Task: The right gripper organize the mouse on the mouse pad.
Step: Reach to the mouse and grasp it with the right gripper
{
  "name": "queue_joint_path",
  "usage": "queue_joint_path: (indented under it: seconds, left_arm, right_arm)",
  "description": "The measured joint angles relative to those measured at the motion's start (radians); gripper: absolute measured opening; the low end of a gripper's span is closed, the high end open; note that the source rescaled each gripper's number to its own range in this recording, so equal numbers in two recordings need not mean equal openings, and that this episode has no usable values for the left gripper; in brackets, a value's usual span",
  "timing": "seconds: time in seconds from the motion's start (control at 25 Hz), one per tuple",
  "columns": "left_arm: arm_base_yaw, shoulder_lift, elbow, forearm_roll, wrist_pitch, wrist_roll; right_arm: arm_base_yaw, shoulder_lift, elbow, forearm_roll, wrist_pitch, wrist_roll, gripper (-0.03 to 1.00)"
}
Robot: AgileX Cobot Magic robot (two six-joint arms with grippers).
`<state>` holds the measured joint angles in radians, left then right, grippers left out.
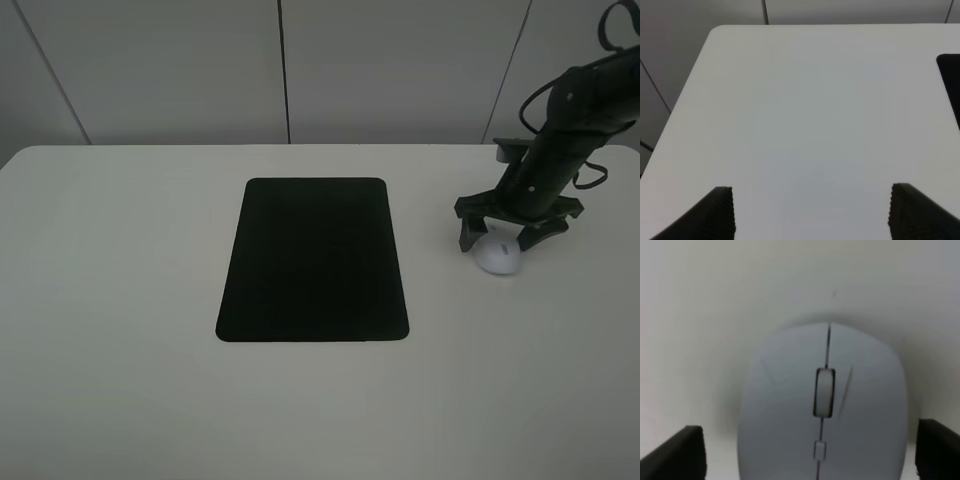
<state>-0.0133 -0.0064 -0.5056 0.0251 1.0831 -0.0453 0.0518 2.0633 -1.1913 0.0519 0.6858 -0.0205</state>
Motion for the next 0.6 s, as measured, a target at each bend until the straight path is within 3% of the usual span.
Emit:
queue_joint_path:
  seconds: [0.52,0.6]
  left_arm:
    - [0.0,0.0,0.0,0.0,0.0,0.0]
    - [0.0,0.0,0.0,0.0,0.0,0.0]
  right_arm:
    - [0.0,0.018,0.0,-0.018,-0.002,0.015,1.0]
    - [0.0,0.019,0.0,-0.019,-0.002,0.02,0.92]
